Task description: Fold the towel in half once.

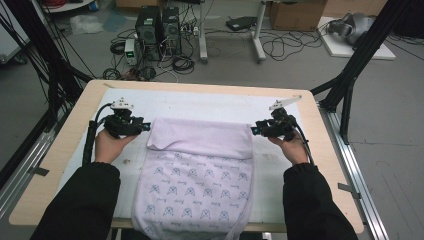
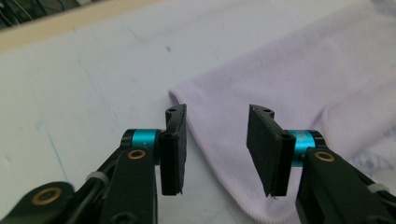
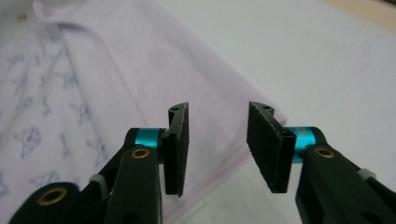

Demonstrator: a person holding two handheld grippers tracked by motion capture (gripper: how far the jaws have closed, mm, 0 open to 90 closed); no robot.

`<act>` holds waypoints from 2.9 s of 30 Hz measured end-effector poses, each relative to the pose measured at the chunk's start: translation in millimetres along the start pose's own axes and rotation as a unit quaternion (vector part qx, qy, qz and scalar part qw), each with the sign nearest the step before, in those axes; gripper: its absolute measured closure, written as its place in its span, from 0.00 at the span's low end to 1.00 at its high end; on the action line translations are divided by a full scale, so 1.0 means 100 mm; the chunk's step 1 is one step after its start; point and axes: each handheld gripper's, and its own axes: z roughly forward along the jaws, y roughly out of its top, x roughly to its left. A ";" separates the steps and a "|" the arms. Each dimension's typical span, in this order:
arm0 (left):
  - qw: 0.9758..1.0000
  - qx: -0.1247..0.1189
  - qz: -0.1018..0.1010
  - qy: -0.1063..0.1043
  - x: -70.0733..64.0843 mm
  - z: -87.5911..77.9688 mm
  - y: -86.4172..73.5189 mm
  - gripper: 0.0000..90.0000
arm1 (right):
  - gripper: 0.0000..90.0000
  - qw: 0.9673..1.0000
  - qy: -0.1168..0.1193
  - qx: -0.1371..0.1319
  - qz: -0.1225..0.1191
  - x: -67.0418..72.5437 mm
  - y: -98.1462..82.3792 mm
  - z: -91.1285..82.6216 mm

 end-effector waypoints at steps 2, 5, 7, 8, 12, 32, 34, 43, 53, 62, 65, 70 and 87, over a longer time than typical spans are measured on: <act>1.000 0.001 0.003 -0.013 -0.03 -0.01 -0.09 0.63 | 0.62 1.000 0.002 -0.002 -0.003 0.04 -0.11 -0.01; 0.999 -0.007 -0.004 -0.041 -0.09 -0.05 -0.20 0.62 | 0.60 1.000 0.017 -0.007 0.010 0.09 -0.25 -0.01; 0.999 -0.010 -0.003 -0.047 -0.13 -0.09 -0.27 0.62 | 0.60 1.000 0.022 -0.006 0.008 0.14 -0.31 0.00; 0.999 -0.009 -0.001 -0.048 -0.14 -0.10 -0.29 0.62 | 0.59 1.000 0.024 -0.002 0.006 0.18 -0.34 0.00; 0.998 -0.003 0.002 -0.057 -0.20 -0.12 -0.39 0.59 | 0.59 1.000 0.025 0.001 0.005 0.24 -0.43 0.04; 0.995 0.023 0.041 -0.082 -0.39 0.14 -0.46 0.91 | 0.86 0.997 0.061 0.043 -0.003 0.35 -0.49 0.29; 0.995 0.028 0.043 -0.086 -0.37 0.12 -0.46 0.96 | 0.92 0.996 0.075 0.050 -0.002 0.36 -0.49 0.30; 0.996 -0.012 0.024 -0.086 -0.31 -0.13 -0.41 0.97 | 0.93 0.997 0.075 0.001 -0.018 0.43 -0.43 0.04; 0.993 -0.042 0.029 -0.109 -0.53 -0.58 -0.70 0.97 | 0.93 0.993 0.102 -0.037 -0.052 0.84 -0.58 -0.41; 0.990 -0.025 0.039 -0.135 -0.72 -0.80 -0.88 0.73 | 0.76 0.988 0.144 -0.043 -0.042 1.07 -0.89 -0.55; 0.989 -0.022 0.045 -0.142 -0.77 -0.71 -0.83 0.72 | 0.74 0.989 0.138 -0.031 -0.052 1.09 -0.84 -0.44; 0.987 0.006 0.059 -0.150 -0.86 -0.51 -0.87 0.74 | 0.73 0.988 0.137 0.010 -0.071 1.12 -0.86 -0.17; 0.990 0.033 0.074 -0.118 -0.92 -0.42 -1.03 0.97 | 0.97 0.988 0.116 0.050 -0.083 1.19 -1.01 0.01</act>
